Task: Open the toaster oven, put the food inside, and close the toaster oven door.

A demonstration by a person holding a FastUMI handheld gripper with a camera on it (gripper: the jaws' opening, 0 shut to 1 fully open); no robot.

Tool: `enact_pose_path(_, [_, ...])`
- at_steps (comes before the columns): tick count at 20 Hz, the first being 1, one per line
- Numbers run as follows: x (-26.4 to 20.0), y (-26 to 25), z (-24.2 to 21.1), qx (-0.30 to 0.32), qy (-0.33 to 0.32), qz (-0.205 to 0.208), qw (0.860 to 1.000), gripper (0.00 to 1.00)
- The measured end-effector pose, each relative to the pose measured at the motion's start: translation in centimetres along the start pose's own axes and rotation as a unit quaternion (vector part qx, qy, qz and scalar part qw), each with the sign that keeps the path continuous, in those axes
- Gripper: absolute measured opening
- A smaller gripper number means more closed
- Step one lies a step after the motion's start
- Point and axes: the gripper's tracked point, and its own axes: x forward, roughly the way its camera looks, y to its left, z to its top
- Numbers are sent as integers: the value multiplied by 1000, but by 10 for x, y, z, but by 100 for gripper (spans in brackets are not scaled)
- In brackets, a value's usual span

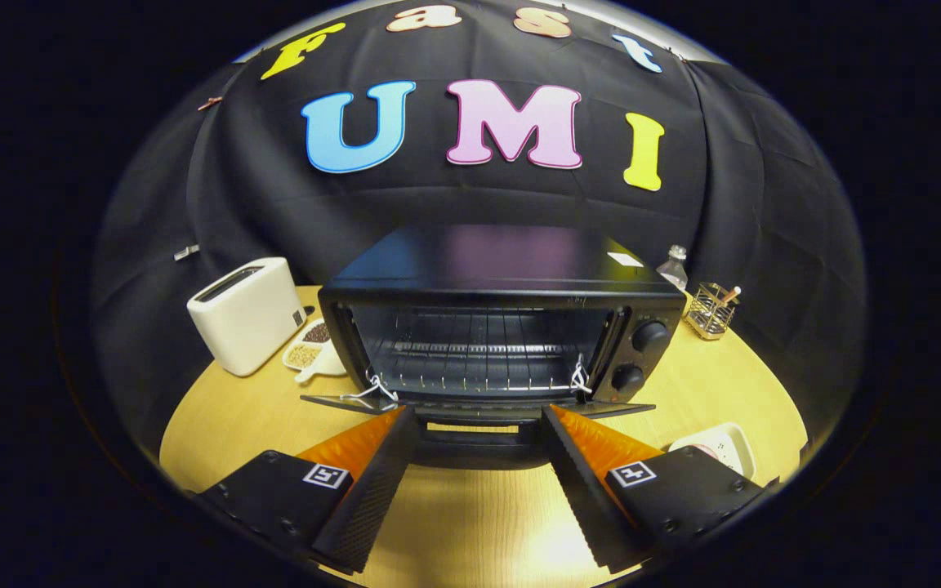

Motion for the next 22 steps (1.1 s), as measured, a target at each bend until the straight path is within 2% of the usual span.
enact_pose_path(7, [-7,3,-67,9,78,5,997,99])
enact_pose_path(13, [-9,0,-105,9,123,11,992,100])
enact_pose_path(17, [-15,-11,-102,9,123,18,992,99])
enact_pose_path(22, [-37,-39,-70,28,104,40,993,99])
